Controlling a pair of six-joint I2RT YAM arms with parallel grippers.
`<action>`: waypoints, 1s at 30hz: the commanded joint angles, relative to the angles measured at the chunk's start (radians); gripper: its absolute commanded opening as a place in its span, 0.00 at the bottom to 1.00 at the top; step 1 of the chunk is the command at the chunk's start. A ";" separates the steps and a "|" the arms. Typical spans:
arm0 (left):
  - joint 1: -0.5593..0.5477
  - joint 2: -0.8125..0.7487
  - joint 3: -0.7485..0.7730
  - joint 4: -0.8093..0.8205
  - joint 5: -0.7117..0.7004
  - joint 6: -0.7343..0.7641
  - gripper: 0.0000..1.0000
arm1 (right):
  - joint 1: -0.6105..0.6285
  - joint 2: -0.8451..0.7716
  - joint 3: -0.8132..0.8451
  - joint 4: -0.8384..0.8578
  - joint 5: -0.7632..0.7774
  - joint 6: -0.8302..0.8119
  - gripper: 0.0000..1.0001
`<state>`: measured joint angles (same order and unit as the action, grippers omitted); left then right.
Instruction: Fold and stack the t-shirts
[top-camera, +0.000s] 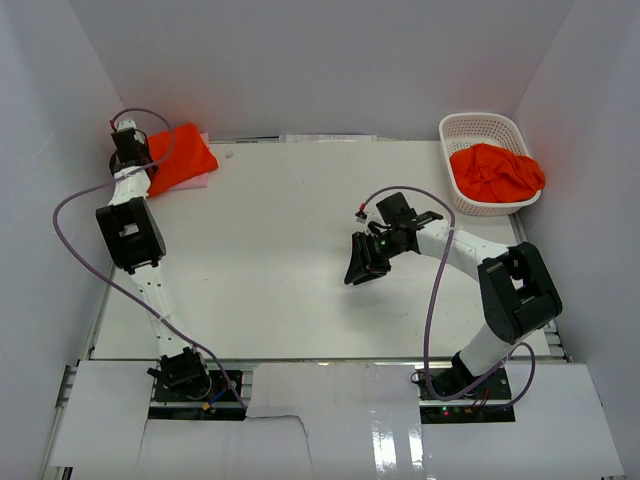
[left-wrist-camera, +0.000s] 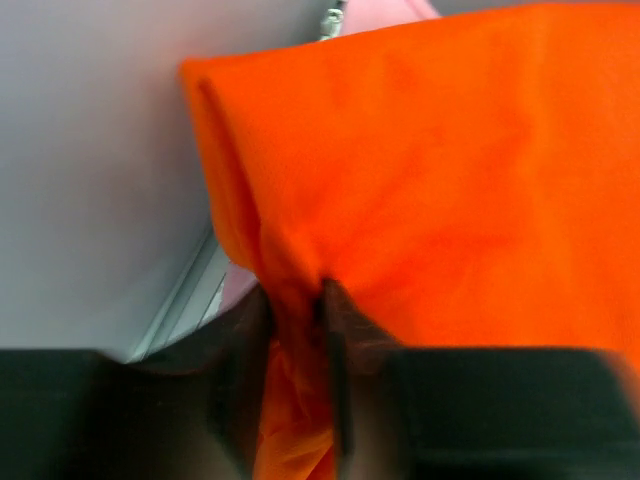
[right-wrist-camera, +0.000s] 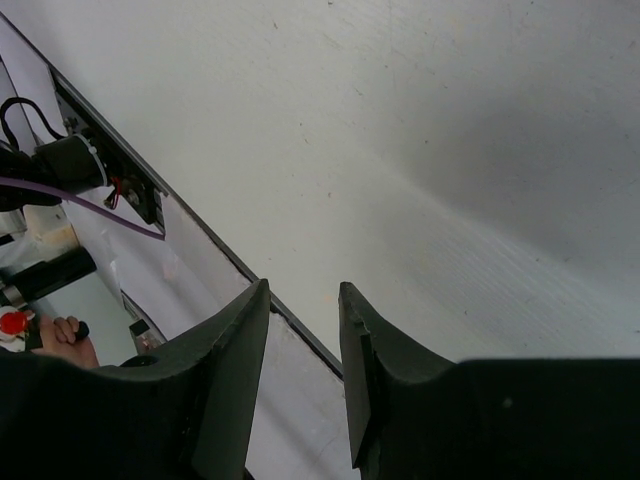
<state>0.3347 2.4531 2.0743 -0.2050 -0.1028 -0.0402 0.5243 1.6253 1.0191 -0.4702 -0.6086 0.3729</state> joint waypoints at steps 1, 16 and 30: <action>0.006 -0.028 0.004 0.012 -0.092 -0.041 0.40 | 0.011 -0.001 0.026 0.019 -0.022 0.004 0.40; -0.008 -0.158 0.115 -0.005 -0.034 -0.130 0.69 | 0.019 -0.035 -0.042 0.080 -0.049 0.001 0.41; -0.083 -0.388 -0.308 0.196 0.158 -0.141 0.75 | 0.051 -0.103 -0.039 0.009 -0.068 -0.048 0.33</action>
<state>0.2474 2.0647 1.8515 -0.0551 0.0006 -0.1616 0.5655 1.5757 0.9443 -0.4171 -0.6571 0.3527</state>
